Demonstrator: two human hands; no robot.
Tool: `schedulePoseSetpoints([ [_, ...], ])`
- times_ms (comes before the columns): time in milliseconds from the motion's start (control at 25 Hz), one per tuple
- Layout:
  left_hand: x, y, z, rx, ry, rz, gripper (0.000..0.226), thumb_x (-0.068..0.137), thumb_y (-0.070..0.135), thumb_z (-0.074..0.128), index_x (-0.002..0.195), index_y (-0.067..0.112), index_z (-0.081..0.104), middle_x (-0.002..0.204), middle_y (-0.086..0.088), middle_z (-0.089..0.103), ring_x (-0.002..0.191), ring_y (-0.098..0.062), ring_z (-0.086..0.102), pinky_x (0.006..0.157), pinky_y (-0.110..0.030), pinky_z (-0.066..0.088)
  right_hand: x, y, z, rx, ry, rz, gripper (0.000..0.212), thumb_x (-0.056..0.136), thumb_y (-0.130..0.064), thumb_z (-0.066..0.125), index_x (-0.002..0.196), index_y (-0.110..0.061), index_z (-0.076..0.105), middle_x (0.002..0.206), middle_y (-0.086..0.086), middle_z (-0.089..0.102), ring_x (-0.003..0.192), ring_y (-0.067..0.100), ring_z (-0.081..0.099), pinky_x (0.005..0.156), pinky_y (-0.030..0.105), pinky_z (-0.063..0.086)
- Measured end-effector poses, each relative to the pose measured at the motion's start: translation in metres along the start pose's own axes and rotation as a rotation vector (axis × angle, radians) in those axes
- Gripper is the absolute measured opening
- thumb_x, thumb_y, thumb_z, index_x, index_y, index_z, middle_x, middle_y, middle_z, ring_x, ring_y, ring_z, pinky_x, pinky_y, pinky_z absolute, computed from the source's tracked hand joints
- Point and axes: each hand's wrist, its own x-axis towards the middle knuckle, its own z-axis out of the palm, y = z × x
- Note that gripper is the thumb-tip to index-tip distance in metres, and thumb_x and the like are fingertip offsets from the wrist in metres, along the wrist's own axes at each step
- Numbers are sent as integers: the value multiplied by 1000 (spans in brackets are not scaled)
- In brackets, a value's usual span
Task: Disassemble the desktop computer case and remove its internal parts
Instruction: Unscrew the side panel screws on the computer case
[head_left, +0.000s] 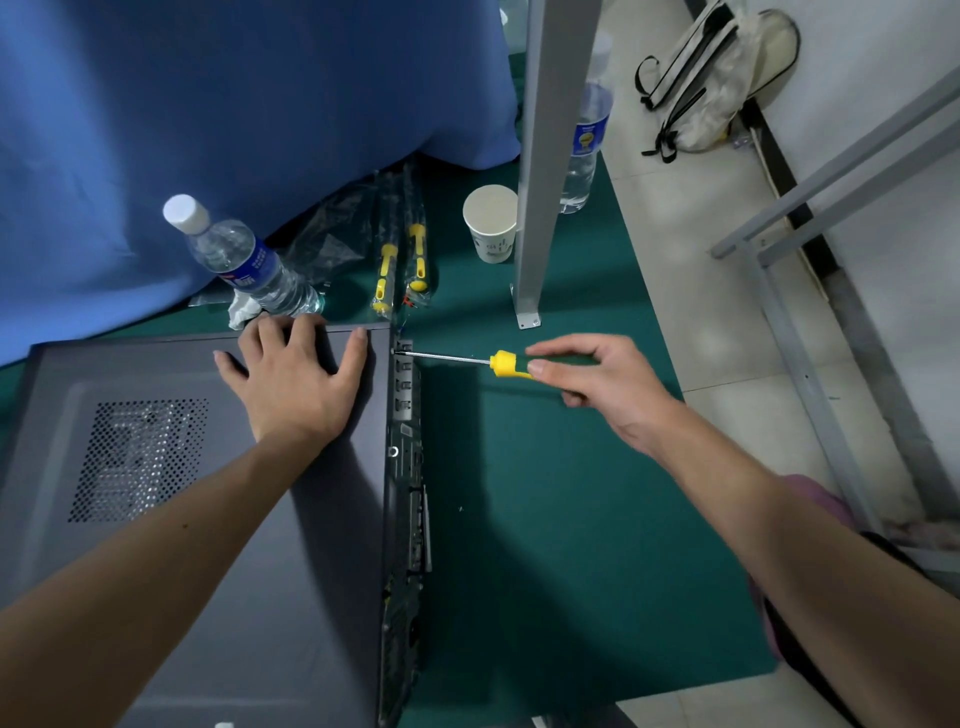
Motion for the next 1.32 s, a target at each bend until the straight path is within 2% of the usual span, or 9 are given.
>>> schedulePoseSetpoints([
  [160,0,0,-1,0,3,0,63,88,72,30,115,21,55,122,-12,47,132,-32,30,113,-64,8,24,-28,-5,21,17,95,17,82,-30,77,87,-14,78,82,2,64,57,18,43,52,26,42],
  [440,-1,2,-2,-1,-1,-5,62,88,70,31,116,20,56,122,-12,48,133,-32,30,114,-64,8,22,-16,9,613,187,460,19,87,-23,72,83,-8,61,76,10,59,58,19,56,51,25,52],
  [640,-1,3,-2,4,-2,-9,62,87,70,31,113,20,56,121,-11,48,133,-31,30,113,-64,10,22,-24,-7,-78,66,491,42,85,-61,62,80,-20,56,50,-4,37,37,9,27,33,17,24],
  [880,0,3,-1,4,0,-8,61,88,70,32,114,20,56,124,-12,48,135,-32,30,113,-64,9,23,-25,-12,224,-50,138,22,86,1,68,91,-18,59,82,4,57,67,15,55,69,29,51],
  [960,-1,2,-1,5,5,-7,60,88,69,32,113,20,55,122,-12,48,134,-32,30,113,-64,9,20,-28,-12,125,-66,212,18,88,-19,71,102,-15,61,89,9,67,69,20,65,68,30,56],
  [1080,0,2,0,5,8,-4,60,89,69,32,113,19,55,121,-12,48,133,-33,31,113,-65,10,21,-31,-10,-344,-14,304,45,93,-59,50,92,-16,63,69,8,66,47,15,53,45,22,41],
  [1200,0,2,0,9,5,-2,61,89,69,32,113,19,55,122,-12,48,133,-33,31,113,-65,10,25,-28,-10,-24,36,136,11,95,-14,58,85,-18,58,77,-1,60,61,11,54,55,22,41],
  [1240,0,2,0,10,5,-1,61,89,69,32,113,18,55,123,-12,48,133,-33,31,113,-65,10,26,-28,-12,164,3,112,21,89,3,58,88,-18,59,81,-2,63,70,12,59,62,22,45],
  [1320,0,2,-1,9,4,-1,62,89,69,31,114,18,55,123,-13,48,133,-33,31,113,-65,9,23,-31,-12,311,-69,122,18,89,-1,61,96,-18,61,90,0,65,80,17,64,70,25,52],
])
